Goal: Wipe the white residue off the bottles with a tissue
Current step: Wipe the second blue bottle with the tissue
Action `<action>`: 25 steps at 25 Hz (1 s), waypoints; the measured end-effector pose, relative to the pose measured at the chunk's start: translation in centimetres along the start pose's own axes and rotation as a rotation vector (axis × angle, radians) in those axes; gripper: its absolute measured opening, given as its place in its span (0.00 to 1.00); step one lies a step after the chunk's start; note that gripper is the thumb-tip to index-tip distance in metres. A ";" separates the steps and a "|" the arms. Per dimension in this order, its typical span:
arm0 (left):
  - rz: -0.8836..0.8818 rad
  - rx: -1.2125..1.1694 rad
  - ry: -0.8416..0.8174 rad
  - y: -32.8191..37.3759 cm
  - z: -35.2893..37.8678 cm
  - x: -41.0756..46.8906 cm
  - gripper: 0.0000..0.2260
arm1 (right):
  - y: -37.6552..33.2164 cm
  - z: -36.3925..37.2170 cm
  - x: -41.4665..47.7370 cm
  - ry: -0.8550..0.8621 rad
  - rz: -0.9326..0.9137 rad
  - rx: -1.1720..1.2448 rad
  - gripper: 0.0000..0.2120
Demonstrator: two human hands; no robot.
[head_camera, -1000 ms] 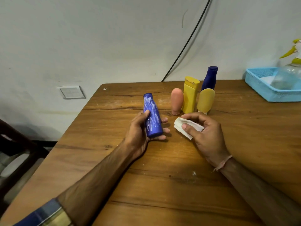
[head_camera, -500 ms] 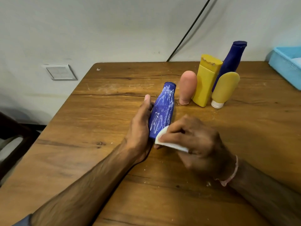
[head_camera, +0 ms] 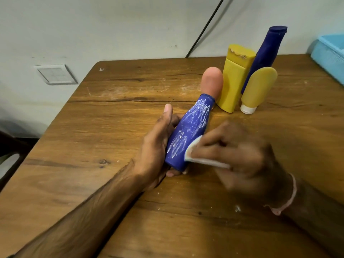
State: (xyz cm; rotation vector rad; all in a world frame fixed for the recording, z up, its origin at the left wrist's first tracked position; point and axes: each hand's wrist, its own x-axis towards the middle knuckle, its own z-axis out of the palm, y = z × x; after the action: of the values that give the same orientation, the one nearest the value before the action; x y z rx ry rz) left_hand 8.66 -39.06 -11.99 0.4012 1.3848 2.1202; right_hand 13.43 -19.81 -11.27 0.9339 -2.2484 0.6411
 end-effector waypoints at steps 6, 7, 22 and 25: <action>-0.001 0.048 -0.015 -0.1 0.0 0.2 0.30 | 0.7 0.0 -0.1 0.099 0.119 -0.034 0.09; 0.008 0.049 -0.015 0.0 0.1 0.2 0.30 | 0.4 0.2 -0.1 0.067 0.066 -0.033 0.08; 0.016 0.092 -0.047 0.3 0.5 0.1 0.30 | 0.6 -0.8 0.5 0.158 0.211 -0.075 0.06; 0.043 0.124 -0.052 0.2 0.5 0.0 0.29 | 1.0 -1.1 0.8 0.239 0.293 -0.140 0.04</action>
State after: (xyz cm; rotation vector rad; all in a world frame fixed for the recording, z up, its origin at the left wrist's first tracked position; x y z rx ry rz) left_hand 8.86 -38.70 -11.58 0.5364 1.4944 2.0494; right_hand 12.67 -18.82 -10.16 0.4372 -2.1960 0.6730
